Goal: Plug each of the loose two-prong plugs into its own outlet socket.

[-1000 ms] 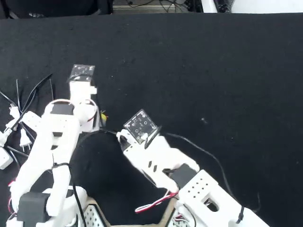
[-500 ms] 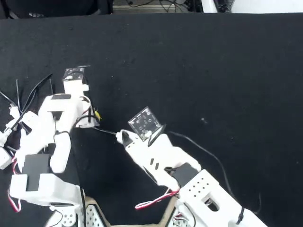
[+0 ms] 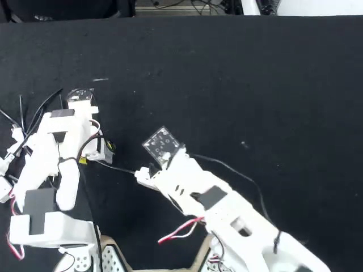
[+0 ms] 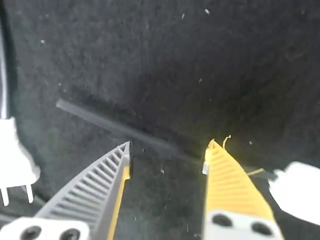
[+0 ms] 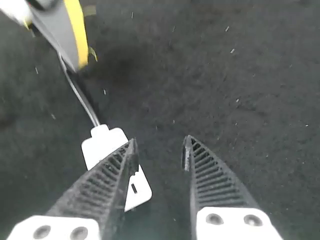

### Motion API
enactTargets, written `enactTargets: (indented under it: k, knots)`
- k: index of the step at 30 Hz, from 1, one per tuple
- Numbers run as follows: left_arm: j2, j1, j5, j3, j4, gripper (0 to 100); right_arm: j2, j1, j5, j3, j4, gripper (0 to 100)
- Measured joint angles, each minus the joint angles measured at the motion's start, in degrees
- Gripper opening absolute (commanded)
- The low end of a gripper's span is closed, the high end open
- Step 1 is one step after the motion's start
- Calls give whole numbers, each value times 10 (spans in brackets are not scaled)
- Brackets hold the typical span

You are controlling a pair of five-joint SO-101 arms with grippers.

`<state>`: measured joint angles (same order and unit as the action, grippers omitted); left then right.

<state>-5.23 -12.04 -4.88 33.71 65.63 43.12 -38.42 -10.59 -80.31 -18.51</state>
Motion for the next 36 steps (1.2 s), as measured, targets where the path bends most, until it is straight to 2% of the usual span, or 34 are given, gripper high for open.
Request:
enactTargets:
  k: [7,12,19,25,36]
  knots:
    - [-87,-11,0,42,-22,238,-94,2,-103,33,1,145]
    - [-123,-11,0,75,-59,238,-91,2,-112,41,-13,145]
    - [-127,-11,-2,113,-124,238,-7,-8,-83,69,-149,145]
    - [-127,-11,-2,113,-135,238,-5,-73,-79,62,-149,145]
    - [-25,-69,20,74,-136,238,-136,-48,-161,113,-148,145]
